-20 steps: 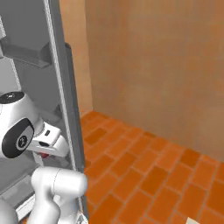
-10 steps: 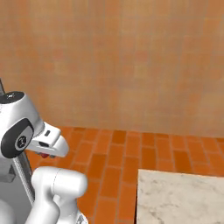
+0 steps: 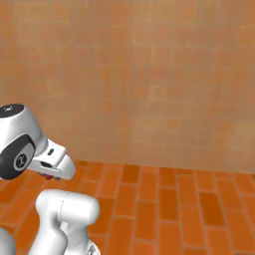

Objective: Take the strawberry from the fridge and place it on top of the pancake, located on the dining counter.

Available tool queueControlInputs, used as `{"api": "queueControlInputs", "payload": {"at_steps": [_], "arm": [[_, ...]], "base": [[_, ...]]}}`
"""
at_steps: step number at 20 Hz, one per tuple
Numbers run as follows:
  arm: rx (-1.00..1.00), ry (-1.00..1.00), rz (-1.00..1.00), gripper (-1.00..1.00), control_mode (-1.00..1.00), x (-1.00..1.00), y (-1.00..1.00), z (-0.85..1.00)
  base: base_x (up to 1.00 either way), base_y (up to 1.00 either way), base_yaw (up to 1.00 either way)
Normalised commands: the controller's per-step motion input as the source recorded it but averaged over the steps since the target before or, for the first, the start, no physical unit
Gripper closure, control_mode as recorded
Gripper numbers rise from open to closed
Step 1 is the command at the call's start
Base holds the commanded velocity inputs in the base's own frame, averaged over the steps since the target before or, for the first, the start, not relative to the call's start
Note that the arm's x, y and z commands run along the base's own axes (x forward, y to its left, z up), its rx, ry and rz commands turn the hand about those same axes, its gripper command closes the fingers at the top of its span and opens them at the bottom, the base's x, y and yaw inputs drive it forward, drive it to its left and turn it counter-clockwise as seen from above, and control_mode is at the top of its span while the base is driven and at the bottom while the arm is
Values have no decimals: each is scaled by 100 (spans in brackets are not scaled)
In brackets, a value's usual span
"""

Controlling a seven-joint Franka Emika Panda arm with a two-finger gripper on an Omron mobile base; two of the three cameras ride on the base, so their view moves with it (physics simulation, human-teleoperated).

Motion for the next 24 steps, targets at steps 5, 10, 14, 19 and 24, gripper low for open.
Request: {"api": "queueControlInputs", "payload": {"at_steps": [5,10,14,19,24], "arm": [[0,0,0,100,100,0,0,0],[0,0,0,100,100,0,0,0],[0,0,0,100,100,0,0,0],[0,0,0,100,100,0,0,0],[0,0,0,100,100,0,0,0]], "base": [[100,-1,-13],[100,-10,-15],[100,-44,-19],[83,-86,-50],[49,-28,-74]]}}
